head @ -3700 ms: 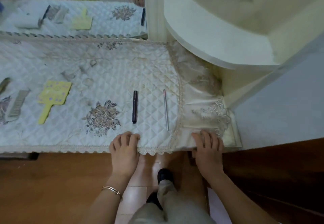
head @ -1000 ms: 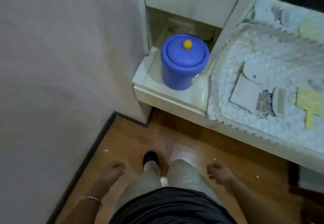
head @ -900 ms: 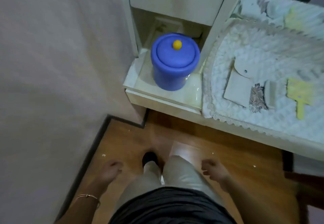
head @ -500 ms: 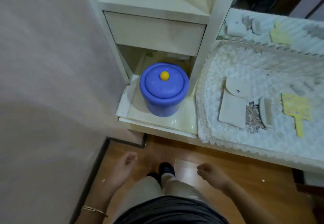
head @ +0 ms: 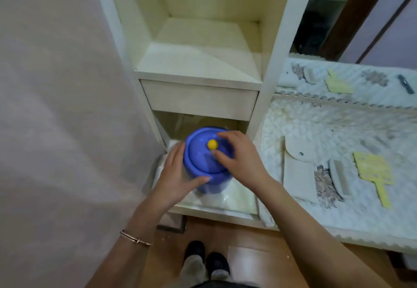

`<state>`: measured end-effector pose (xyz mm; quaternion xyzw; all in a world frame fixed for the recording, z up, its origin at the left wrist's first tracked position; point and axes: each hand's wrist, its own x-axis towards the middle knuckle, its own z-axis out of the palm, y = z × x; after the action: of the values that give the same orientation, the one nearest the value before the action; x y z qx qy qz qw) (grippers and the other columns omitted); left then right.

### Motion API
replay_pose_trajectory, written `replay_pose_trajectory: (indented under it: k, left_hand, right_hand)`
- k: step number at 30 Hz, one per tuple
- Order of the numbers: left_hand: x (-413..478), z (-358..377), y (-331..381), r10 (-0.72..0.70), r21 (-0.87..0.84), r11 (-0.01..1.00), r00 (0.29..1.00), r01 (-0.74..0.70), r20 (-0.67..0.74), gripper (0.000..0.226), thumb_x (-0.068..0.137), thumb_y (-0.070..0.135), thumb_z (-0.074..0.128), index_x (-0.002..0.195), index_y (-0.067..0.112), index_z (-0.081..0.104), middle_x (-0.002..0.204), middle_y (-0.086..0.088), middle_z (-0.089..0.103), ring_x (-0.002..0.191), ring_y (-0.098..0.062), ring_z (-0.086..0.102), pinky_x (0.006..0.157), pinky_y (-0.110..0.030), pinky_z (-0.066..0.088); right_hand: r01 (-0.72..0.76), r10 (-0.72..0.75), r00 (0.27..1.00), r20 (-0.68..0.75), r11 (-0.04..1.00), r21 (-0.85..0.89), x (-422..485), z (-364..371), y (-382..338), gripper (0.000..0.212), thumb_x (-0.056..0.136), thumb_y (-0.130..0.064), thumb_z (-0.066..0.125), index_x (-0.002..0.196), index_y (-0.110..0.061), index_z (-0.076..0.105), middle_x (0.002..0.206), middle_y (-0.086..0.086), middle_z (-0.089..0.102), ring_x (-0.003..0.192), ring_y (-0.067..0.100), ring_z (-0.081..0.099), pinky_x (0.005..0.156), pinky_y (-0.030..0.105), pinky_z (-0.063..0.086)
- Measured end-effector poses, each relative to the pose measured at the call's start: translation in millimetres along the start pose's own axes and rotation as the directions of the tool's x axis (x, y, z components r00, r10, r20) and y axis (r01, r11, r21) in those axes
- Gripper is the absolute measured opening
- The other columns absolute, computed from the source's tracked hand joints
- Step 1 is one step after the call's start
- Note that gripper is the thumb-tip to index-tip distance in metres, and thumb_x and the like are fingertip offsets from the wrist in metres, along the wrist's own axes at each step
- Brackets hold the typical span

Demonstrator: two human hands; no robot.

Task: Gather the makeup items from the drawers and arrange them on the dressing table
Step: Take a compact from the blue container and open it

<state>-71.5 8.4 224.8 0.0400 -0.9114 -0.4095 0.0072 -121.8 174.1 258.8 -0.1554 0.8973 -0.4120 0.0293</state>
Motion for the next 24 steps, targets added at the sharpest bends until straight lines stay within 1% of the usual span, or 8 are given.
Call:
replay_pose_trajectory:
  k: [3, 7, 9, 11, 14, 17, 20, 24]
  left_hand:
    - [3, -3, -7, -0.006, 0.038, 0.999, 0.999, 0.004, 0.053, 0.132, 0.035, 0.084, 0.052, 0.143, 0.015, 0.023, 0.15, -0.003, 0.025, 0.137, -0.015, 0.026, 0.109, -0.02, 0.021]
    - [8, -10, -10, 0.048, 0.045, 0.998, 0.995, -0.052, 0.085, 0.137, 0.033, 0.094, 0.041, 0.142, 0.014, 0.025, 0.148, -0.001, 0.026, 0.135, -0.013, 0.028, 0.108, -0.017, 0.021]
    - [14, -15, -9, 0.11, 0.058, 0.992, 0.991, -0.114, 0.071, 0.125, 0.041, 0.09, 0.044, 0.139, 0.012, 0.032, 0.142, 0.0, 0.032, 0.13, -0.01, 0.031, 0.104, -0.012, 0.018]
    - [23, -19, -4, 0.186, 0.088, 0.977, 0.98, -0.193, 0.075, 0.1, 0.056, 0.071, 0.047, 0.134, 0.01, 0.041, 0.137, -0.004, 0.041, 0.128, -0.016, 0.035, 0.103, -0.014, 0.02]
    - [44, -18, 7, 0.275, 0.205, 0.919, 0.919, -0.338, 0.283, 0.065, 0.076, 0.046, 0.057, 0.132, 0.014, 0.045, 0.134, -0.003, 0.049, 0.127, -0.02, 0.039, 0.104, -0.022, 0.028]
    - [64, -7, 22, 0.175, 0.368, 0.843, 0.848, -0.392, 0.501, 0.057, 0.08, 0.039, 0.061, 0.131, 0.02, 0.045, 0.131, -0.003, 0.051, 0.121, -0.021, 0.046, 0.098, -0.033, 0.04]
    - [77, 2, 40, 0.03, 0.509, 0.76, 0.805, -0.403, 0.593, 0.054, 0.081, 0.044, 0.058, 0.126, 0.018, 0.047, 0.126, -0.007, 0.054, 0.114, -0.024, 0.052, 0.089, -0.034, 0.043]
    - [87, 6, 52, -0.081, 0.54, 0.732, 0.734, -0.416, 0.674, 0.05, 0.081, 0.043, 0.059, 0.121, 0.014, 0.052, 0.119, -0.01, 0.062, 0.107, -0.026, 0.057, 0.086, -0.03, 0.043]
  right_hand:
    - [-0.011, 0.01, 1.0, -0.006, 0.991, -0.132, 11, 16, -1, 0.042, 0.08, -0.029, 0.067, 0.117, -0.01, 0.059, 0.124, 0.009, 0.055, 0.116, 0.027, 0.045, 0.099, 0.028, 0.032]
    - [-0.012, 0.006, 0.995, -0.104, 0.998, -0.065, 9, 14, -1, 0.03, 0.08, -0.028, 0.067, 0.104, -0.01, 0.066, 0.11, 0.006, 0.062, 0.103, 0.018, 0.049, 0.089, 0.009, 0.029]
    - [-0.029, 0.043, 0.987, -0.155, 0.996, 0.087, 3, 4, 0, 0.022, 0.08, -0.024, 0.067, 0.098, -0.011, 0.067, 0.099, 0.0, 0.061, 0.094, 0.006, 0.05, 0.083, -0.002, 0.029]
    - [-0.082, 0.115, 0.981, -0.154, 0.975, 0.208, -5, -8, 3, 0.011, 0.082, -0.018, 0.067, 0.093, -0.019, 0.065, 0.094, -0.011, 0.06, 0.087, -0.007, 0.052, 0.078, -0.003, 0.034]
    - [-0.158, 0.21, 0.965, -0.156, 0.943, 0.293, -15, -19, 9, 0.017, 0.084, -0.018, 0.064, 0.084, -0.035, 0.06, 0.095, -0.019, 0.06, 0.091, -0.008, 0.054, 0.074, -0.002, 0.037]
    - [-0.211, 0.292, 0.936, -0.198, 0.913, 0.349, -20, -26, 12, 0.017, 0.085, -0.019, 0.063, 0.085, -0.036, 0.06, 0.1, -0.012, 0.062, 0.097, 0.004, 0.057, 0.082, 0.01, 0.042]
    - [-0.265, 0.362, 0.909, -0.205, 0.884, 0.386, -26, -31, 15, 0.011, 0.085, -0.021, 0.063, 0.091, -0.029, 0.064, 0.106, -0.005, 0.065, 0.1, 0.014, 0.059, 0.089, 0.031, 0.047]
    - [-0.302, 0.408, 0.885, -0.227, 0.871, 0.388, -33, -33, 19, 0.01, 0.084, -0.023, 0.064, 0.093, -0.022, 0.067, 0.107, -0.004, 0.067, 0.102, 0.015, 0.06, 0.092, 0.04, 0.049]
